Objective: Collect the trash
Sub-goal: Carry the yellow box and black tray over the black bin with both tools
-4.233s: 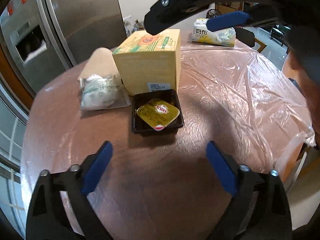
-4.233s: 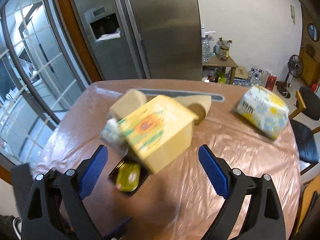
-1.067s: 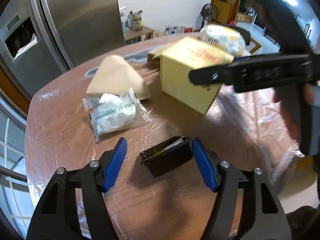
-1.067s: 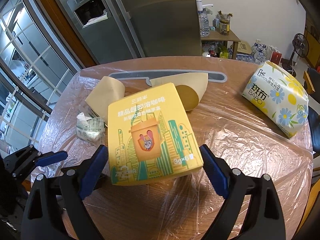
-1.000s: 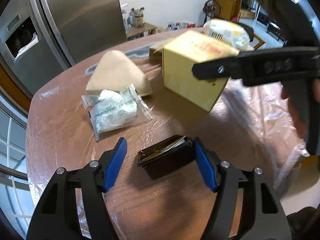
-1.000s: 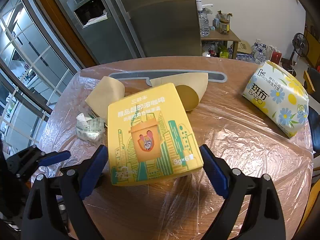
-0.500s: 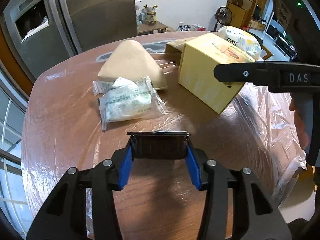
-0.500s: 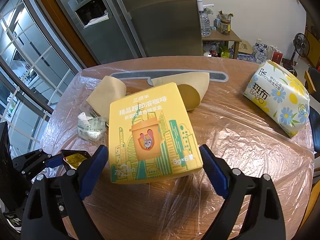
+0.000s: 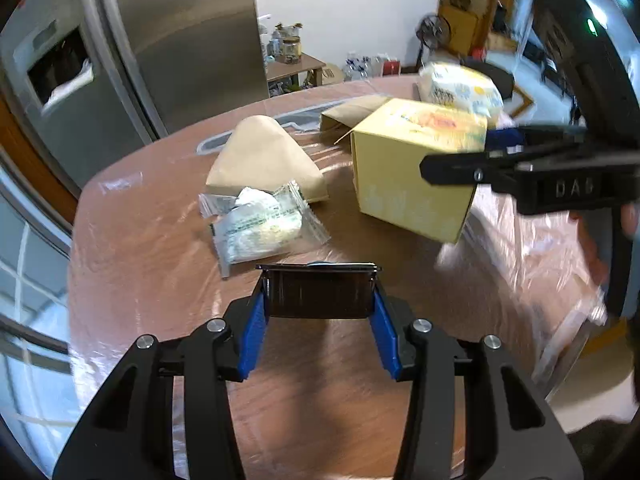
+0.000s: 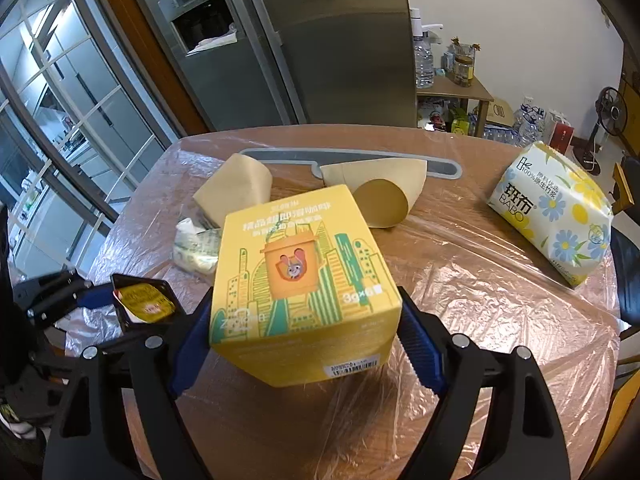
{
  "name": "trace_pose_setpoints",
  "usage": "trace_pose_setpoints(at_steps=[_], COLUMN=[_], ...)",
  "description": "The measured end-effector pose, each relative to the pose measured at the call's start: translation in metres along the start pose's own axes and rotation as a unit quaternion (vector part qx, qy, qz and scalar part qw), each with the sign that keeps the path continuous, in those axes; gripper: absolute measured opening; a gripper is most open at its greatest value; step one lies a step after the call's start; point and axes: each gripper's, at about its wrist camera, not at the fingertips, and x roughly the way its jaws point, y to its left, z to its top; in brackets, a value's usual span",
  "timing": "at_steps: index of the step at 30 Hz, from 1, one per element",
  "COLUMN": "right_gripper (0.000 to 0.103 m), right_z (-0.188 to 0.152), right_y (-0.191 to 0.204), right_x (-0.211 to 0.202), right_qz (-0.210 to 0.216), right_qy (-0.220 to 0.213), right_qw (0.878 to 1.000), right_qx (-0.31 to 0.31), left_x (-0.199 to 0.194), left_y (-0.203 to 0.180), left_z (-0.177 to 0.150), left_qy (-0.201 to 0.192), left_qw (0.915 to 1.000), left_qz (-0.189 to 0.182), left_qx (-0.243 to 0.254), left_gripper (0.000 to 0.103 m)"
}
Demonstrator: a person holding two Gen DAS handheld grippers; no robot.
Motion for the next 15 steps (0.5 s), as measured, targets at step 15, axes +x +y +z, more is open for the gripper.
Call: trace_pose_setpoints(at_steps=[15], right_gripper=[0.081], right_z=[-0.023], right_y=[0.003], right_x=[-0.018], right_qz=[-0.013], right_qy=[0.003], right_qw=[1.0], right_qx=[-0.021], left_x=[-0.001], left_y=[-0.006], left_z=[-0.025], left_qy=[0.158], left_qw=[0.9673], left_qz=[0.021], left_qx=[0.197], left_gripper=[0.048])
